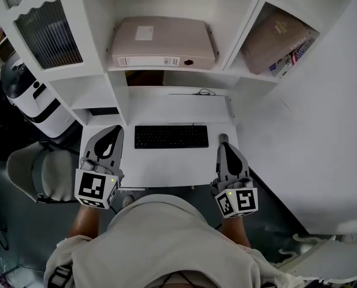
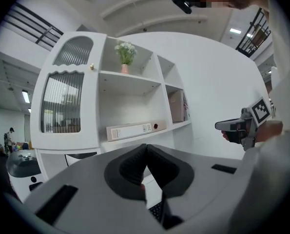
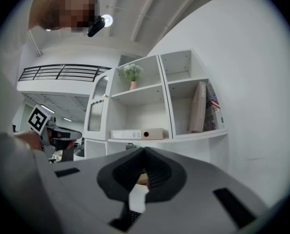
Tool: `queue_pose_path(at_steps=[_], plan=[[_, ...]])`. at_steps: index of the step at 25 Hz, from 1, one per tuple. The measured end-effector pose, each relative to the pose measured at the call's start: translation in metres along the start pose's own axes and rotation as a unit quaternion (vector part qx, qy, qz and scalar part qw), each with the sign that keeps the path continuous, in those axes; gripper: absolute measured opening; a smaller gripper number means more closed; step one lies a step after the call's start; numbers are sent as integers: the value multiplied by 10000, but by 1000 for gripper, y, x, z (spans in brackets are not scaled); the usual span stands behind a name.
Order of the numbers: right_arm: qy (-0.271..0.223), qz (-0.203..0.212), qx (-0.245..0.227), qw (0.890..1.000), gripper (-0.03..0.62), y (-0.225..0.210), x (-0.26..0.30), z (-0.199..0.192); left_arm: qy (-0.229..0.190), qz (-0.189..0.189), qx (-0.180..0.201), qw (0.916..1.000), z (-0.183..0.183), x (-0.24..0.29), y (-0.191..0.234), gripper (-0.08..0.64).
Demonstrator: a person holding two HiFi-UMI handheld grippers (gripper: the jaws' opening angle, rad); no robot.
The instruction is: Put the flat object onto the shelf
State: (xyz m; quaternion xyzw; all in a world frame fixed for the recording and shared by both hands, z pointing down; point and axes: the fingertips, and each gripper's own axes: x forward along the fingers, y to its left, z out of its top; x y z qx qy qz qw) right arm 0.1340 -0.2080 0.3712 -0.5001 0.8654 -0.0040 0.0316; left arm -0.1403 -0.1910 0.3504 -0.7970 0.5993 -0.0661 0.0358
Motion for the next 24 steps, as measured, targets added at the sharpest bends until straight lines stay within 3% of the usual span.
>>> queue_pose_path(at_steps=[8, 24], plan=[[10, 47, -26, 10000, 3, 14, 2, 1, 34, 29, -169, 9998, -14, -11, 11, 0], [24, 83, -38, 10000, 2, 27, 6, -2, 127, -20, -147, 9998, -23, -18, 19, 0]])
